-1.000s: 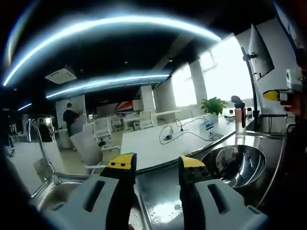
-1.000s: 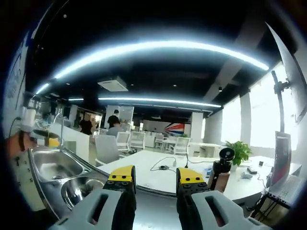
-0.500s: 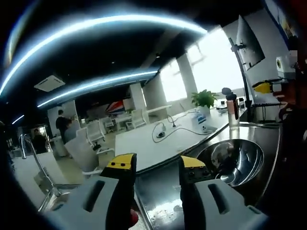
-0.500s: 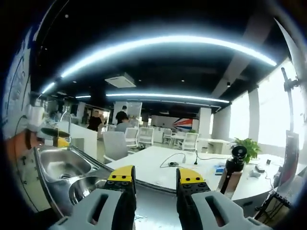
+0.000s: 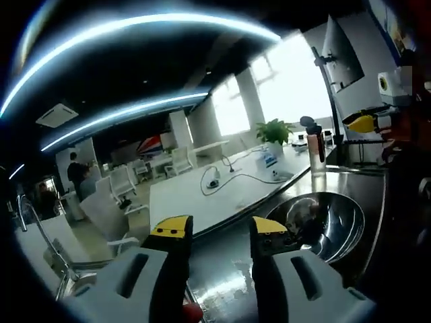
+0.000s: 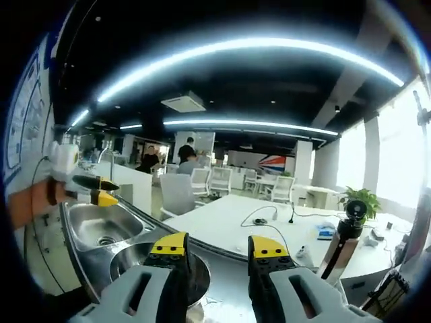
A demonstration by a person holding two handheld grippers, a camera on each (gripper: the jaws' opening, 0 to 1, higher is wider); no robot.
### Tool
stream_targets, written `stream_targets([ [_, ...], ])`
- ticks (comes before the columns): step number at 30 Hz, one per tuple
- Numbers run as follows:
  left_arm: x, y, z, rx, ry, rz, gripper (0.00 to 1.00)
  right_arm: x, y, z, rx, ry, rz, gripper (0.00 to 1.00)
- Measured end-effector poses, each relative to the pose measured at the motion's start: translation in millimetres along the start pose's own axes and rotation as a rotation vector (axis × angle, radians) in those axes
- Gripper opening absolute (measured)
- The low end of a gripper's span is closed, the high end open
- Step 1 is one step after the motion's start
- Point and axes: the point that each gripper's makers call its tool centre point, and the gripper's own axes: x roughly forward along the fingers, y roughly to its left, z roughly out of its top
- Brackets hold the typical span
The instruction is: Pick up bowl with dirty water move over sink pour dirty water into sink return bowl to place
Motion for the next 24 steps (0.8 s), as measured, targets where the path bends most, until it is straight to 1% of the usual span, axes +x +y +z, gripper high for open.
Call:
stream_targets([
  [3,5.5,-7.9,-2.1,0.006,0.024,-0.031,0.33,3.4,3.2,-1.7,-0.012,0.019,0.010,0.29],
  [8,14.6,-17.6,-7.4,0.020,0.063,-0.062,0.33,8.8,8.2,-6.0,-0.044,0.057,0.023,0.29],
  [10,16.7,-23.0,-11.7,0.034,0.093,-0.081,0.33,11.3,9.6,-8.0,-0.057,0.072,0.028,0.29],
  [14,23.8,-27.7,-14.1,0.042,0.117,-0.101,0.33,15.6,11.7,-12.6,-0.075,0.098,0.030,0.29],
  [24,39.8,-38.6,-21.4,0.066,0.181,-0.155,0.33,30.9,13.5,-26.0,-0.087,0.172,0.057,0.29],
])
